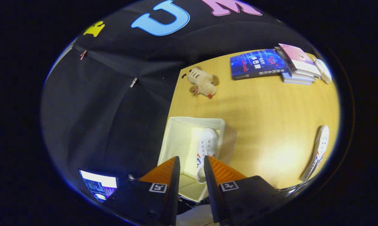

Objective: Open the storage box then place both shoes into the box .Put the left shoe in first, then the right shoe, with the right side of both shoes facing outward in a uniform manner.

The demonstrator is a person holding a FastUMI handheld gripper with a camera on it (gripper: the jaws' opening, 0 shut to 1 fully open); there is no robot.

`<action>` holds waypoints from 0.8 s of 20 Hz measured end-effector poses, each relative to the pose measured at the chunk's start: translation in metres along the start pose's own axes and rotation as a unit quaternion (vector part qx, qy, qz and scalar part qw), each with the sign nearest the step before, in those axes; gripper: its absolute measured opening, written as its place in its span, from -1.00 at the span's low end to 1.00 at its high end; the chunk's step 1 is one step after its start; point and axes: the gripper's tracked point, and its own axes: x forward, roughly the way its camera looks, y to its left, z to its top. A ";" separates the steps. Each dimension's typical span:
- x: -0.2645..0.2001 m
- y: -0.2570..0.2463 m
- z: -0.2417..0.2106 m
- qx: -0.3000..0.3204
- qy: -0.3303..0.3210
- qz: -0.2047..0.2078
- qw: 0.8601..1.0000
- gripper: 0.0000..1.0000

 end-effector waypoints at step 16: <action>-0.139 -0.345 -0.025 0.093 -0.055 -0.247 0.963 0.72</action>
